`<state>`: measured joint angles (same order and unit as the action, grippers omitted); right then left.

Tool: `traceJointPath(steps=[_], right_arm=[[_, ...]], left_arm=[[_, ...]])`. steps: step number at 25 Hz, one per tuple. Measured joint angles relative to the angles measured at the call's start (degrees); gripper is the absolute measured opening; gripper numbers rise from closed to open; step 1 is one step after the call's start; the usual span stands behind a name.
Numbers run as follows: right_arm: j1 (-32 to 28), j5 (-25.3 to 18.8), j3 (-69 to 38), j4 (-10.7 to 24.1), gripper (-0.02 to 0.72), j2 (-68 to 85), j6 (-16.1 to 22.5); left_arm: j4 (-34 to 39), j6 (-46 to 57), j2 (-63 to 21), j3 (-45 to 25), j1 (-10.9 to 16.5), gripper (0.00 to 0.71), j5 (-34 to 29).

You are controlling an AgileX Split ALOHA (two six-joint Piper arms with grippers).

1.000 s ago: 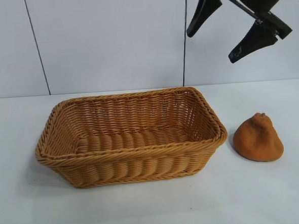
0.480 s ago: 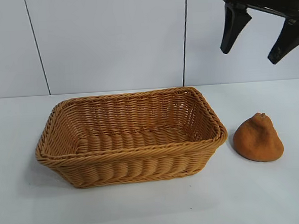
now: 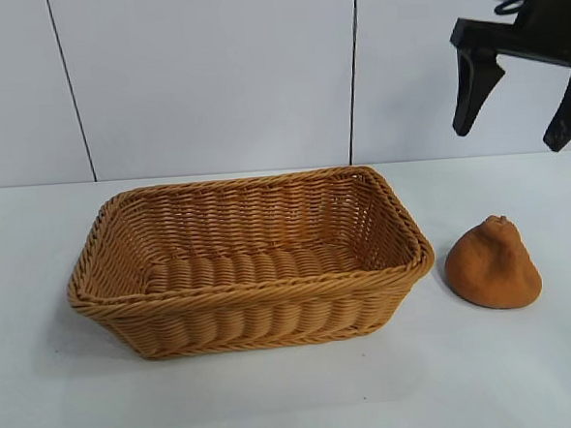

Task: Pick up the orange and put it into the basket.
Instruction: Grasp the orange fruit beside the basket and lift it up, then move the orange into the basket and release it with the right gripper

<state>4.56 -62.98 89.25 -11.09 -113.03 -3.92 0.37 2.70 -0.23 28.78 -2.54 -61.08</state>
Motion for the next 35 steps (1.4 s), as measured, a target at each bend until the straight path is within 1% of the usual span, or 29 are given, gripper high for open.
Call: traceJointPath(steps=[4,9,10,12,13,16,17,18,19,20,24,28,31,35], right_arm=[[0.0,0.19,0.05,0.79,0.631,-5.85,1.09],[0.0,0.19,0.05,0.01,0.629,-11.14,1.26],[0.0,0.25,0.05,-0.12,0.621,-11.75,1.31],[0.0,0.25,0.05,-0.12,0.572,-12.68,1.31],[0.0,0.25,0.05,-0.14,0.539,-13.05,1.31],[0.0,0.14,0.05,-0.14,0.368,-13.68,1.31],[0.0,-0.11,0.05,-0.14,0.272,-13.68,1.31],[0.0,-0.8,0.05,-0.14,0.146,-13.68,1.31],[0.0,-1.39,0.18,-0.19,0.069,-13.54,1.31],[0.0,-1.8,0.25,-0.18,0.031,-13.25,1.24],[0.0,-2.48,0.33,-0.19,0.033,-10.47,0.79],[0.0,-2.42,0.33,-0.18,0.033,-4.57,0.6],[0.0,-1.89,0.33,-0.18,0.033,0.48,0.41],[0.0,-0.11,0.33,-0.18,0.033,5.96,0.17]], left_arm=[[0.0,0.0,0.0,0.0,0.0,0.583,0.0],[0.0,0.0,0.0,0.0,0.0,0.583,0.0],[0.0,0.0,0.0,0.0,0.0,0.583,0.0],[0.0,0.0,0.0,0.0,0.0,0.583,0.0],[0.0,0.0,0.0,0.0,0.0,0.583,0.0],[0.0,0.0,0.0,0.0,0.0,0.583,0.0],[0.0,0.0,0.0,0.0,0.0,0.583,0.0],[0.05,0.0,0.0,0.0,0.0,0.583,0.0],[0.04,0.0,0.0,0.0,0.0,0.583,0.0],[0.04,0.0,0.0,0.0,0.0,0.583,0.0],[0.04,0.0,0.0,0.0,0.0,0.583,0.0],[0.04,0.0,0.0,0.0,0.0,0.583,0.0],[0.04,0.0,0.0,0.0,0.0,0.583,0.0],[0.04,0.0,0.0,0.0,0.0,0.583,0.0]])
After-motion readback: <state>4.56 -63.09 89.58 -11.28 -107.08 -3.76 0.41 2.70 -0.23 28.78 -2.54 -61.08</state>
